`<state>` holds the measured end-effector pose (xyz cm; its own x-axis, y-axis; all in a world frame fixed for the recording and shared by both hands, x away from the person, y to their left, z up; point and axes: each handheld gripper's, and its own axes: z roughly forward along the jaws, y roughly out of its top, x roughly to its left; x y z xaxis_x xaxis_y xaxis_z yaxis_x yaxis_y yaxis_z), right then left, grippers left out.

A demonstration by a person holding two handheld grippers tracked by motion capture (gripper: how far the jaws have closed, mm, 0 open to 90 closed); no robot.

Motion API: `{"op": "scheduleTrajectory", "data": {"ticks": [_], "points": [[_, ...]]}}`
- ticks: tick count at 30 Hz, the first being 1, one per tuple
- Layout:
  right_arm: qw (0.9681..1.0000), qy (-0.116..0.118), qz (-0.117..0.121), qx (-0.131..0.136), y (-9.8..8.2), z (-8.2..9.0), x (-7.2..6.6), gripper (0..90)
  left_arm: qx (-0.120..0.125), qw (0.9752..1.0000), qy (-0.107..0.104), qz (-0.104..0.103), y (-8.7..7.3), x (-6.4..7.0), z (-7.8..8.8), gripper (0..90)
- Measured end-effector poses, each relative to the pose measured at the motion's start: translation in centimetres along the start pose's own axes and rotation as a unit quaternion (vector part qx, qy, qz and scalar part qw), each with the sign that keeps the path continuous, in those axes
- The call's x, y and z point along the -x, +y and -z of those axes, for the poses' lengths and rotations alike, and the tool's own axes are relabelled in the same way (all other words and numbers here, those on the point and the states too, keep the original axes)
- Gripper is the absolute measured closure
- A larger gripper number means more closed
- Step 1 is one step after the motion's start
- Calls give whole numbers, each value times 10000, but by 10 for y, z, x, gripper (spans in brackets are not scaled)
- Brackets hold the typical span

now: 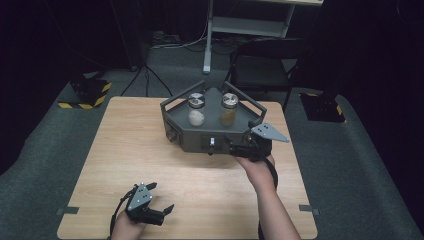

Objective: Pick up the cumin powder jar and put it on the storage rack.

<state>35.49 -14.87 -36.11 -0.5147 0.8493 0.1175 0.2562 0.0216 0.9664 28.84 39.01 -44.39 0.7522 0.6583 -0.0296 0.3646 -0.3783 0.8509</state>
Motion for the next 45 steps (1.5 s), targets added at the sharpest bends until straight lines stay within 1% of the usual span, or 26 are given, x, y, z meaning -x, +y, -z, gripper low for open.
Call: {"op": "scheduleTrajectory", "data": {"ticks": [4,11,12,13,15,18,19,20,23,24,27,28,29,30,32,37,38,39,41,43,44,45], "points": [[10000,44,34,17,-9,9,-3,3,5,10000,-2,-4,0,0,0,8],[10000,35,88,19,-26,22,-9,4,19,10000,-2,-30,-1,0,0,8],[10000,35,88,19,-26,22,-9,4,19,10000,-2,-30,-1,0,0,8],[10000,39,80,10,-30,25,-9,3,19,10000,-1,-33,-1,0,0,8],[9999,29,136,-28,-39,31,-12,4,17,10000,0,-47,-1,0,0,8],[9997,32,224,-105,-48,37,-16,4,16,10000,2,-48,0,1,0,8],[9997,32,224,-105,-48,37,-16,4,16,10000,2,-48,0,1,0,8],[9995,49,260,-167,-55,42,-18,4,13,10000,1,-52,0,1,0,8],[9993,50,278,-235,-67,49,-21,3,34,10000,-16,-29,-1,0,1,8],[9993,50,278,-235,-67,49,-21,3,34,10000,-16,-29,-1,0,1,8],[9990,34,278,-348,-82,57,-25,4,64,10000,-20,6,-2,-1,1,8],[9990,34,278,-348,-82,57,-25,4,64,10000,-20,6,-2,-1,1,8],[9987,30,271,-422,-88,61,-27,4,62,10000,-18,-2,-2,-1,1,8],[9987,30,271,-422,-88,61,-27,4,59,10000,-15,-9,-2,0,1,8],[9985,23,239,-485,-96,64,-28,4,64,10000,-13,-14,-2,0,1,7],[9979,-30,165,-630,-108,70,-28,4,55,10000,-10,-16,-2,0,1,8],[9974,-50,174,-691,-112,71,-29,6,64,10000,-5,-16,-2,0,1,8],[9974,-50,174,-691,-112,71,-29,6,64,10000,-5,-16,-2,0,1,8],[9963,-90,246,-824,-116,72,-30,8,57,10000,-8,-22,-2,0,1,8],[9953,-97,263,-922,-121,71,-31,7,30,10000,-14,-44,-1,0,0,7],[9949,-107,311,-955,-123,71,-31,7,20,10000,-19,-50,-1,0,0,7],[9939,-127,441,-1008,-124,70,-34,6,1,10000,-20,-69,0,1,0,7]]}}
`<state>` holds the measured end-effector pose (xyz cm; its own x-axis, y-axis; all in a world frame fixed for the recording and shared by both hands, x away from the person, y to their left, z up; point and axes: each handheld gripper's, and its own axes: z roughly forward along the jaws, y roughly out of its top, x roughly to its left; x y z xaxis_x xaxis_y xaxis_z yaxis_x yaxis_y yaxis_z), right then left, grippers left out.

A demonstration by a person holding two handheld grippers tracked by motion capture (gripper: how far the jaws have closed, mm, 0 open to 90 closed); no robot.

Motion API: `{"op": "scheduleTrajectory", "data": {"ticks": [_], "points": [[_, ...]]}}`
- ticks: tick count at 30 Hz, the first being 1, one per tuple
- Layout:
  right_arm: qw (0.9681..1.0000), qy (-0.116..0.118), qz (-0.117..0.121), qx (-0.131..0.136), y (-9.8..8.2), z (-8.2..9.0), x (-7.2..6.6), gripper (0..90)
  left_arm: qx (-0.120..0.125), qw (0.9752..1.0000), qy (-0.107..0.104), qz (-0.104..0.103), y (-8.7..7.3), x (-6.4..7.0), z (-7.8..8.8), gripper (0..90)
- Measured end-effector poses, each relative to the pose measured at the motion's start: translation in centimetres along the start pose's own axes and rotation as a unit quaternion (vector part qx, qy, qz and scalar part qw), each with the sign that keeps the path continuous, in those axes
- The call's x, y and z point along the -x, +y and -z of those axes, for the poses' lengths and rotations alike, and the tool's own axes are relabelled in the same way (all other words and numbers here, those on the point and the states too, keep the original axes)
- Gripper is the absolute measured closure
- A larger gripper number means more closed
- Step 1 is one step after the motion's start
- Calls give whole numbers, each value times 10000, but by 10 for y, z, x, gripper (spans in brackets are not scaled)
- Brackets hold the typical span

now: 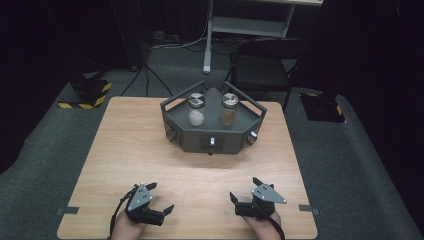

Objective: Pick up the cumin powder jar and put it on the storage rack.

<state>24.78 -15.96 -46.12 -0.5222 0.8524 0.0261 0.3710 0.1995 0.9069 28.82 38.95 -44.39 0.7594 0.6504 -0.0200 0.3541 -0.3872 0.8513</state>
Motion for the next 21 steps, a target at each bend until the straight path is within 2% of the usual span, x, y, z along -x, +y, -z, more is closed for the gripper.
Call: {"op": "scheduleTrajectory", "data": {"ticks": [7,19,21], "points": [[9995,-53,278,-138,-6,-2,-9,12,39,10000,27,-56,-1,2,1,9],[9997,-157,140,-92,-13,5,-10,13,69,9999,-4,-127,-3,2,2,13],[9996,-149,209,-70,-14,6,-11,14,80,9999,-9,-103,-3,2,2,13]]}}
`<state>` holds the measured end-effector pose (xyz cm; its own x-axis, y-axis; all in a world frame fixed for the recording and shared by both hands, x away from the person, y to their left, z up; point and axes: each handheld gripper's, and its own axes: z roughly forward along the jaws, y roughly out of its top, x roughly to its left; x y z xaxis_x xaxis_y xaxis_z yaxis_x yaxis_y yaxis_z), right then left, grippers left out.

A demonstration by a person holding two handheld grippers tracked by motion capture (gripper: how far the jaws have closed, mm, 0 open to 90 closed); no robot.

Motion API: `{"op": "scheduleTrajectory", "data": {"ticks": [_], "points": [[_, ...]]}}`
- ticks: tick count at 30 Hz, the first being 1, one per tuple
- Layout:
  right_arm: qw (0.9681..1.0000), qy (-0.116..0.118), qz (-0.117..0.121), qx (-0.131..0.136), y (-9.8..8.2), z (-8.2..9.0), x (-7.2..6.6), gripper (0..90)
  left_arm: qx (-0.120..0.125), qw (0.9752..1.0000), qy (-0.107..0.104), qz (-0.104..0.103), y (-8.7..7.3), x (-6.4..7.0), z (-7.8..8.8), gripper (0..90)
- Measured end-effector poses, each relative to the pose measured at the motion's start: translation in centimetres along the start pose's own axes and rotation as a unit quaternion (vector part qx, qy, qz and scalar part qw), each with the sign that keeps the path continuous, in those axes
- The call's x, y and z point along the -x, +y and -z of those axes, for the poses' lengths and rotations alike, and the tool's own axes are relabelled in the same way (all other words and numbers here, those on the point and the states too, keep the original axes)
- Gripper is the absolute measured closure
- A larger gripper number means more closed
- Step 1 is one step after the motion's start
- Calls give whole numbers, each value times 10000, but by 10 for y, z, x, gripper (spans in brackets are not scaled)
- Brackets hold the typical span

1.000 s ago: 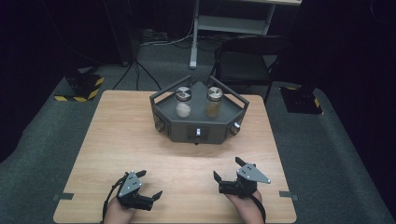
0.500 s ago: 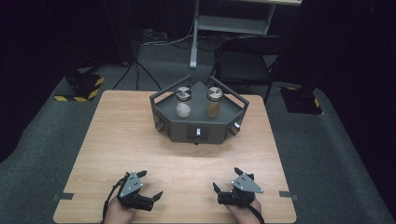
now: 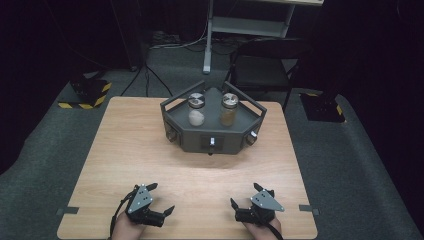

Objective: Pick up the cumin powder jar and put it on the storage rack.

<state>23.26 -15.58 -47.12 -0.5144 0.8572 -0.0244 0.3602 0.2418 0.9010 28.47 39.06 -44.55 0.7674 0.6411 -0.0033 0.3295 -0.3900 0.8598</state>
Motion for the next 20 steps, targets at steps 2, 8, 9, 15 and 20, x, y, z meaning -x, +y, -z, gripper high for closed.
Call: {"op": "scheduleTrajectory", "data": {"ticks": [2,8,9,15,20], "points": [[9999,40,92,41,-1,1,-1,14,-10,10000,4,1,0,0,0,13],[9998,47,74,150,-6,3,0,14,-108,9999,4,-19,4,0,-2,14],[9998,47,69,162,-6,4,0,13,-124,9999,-10,-4,4,-1,-3,14],[9997,26,112,223,-9,5,-2,12,-257,9995,-159,29,10,-7,-7,30],[9996,68,123,249,-10,7,-2,8,-448,9986,-238,114,16,-11,-10,53]]}}
